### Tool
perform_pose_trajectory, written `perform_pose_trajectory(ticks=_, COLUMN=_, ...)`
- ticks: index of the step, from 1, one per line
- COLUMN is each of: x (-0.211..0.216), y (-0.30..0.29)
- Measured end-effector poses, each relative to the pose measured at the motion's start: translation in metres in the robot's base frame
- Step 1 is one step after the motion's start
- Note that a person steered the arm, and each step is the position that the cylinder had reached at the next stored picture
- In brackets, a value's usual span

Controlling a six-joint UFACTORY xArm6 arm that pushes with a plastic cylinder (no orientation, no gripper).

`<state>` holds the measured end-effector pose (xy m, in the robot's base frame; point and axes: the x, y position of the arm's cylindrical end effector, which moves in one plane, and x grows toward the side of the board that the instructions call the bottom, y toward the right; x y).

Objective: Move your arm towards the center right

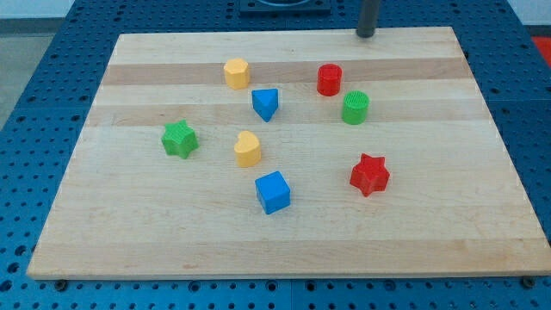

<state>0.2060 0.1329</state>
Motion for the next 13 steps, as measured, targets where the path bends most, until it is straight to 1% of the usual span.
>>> perform_pose_trajectory(ticks=1, x=0.043, y=0.116)
perform_pose_trajectory(ticks=2, x=0.019, y=0.187)
perform_pose_trajectory(ticks=3, x=0.111, y=0.189)
perform_pose_trajectory(ticks=4, x=0.157, y=0.19)
perform_pose_trajectory(ticks=5, x=0.127, y=0.19)
perform_pose_trajectory(ticks=6, x=0.034, y=0.19)
perform_pose_trajectory(ticks=7, x=0.046, y=0.152)
perform_pose_trajectory(ticks=8, x=0.06, y=0.071)
perform_pose_trajectory(ticks=9, x=0.059, y=0.107)
perform_pose_trajectory(ticks=10, x=0.077, y=0.179)
perform_pose_trajectory(ticks=11, x=0.093, y=0.117)
perform_pose_trajectory(ticks=12, x=0.062, y=0.037)
perform_pose_trajectory(ticks=13, x=0.046, y=0.025)
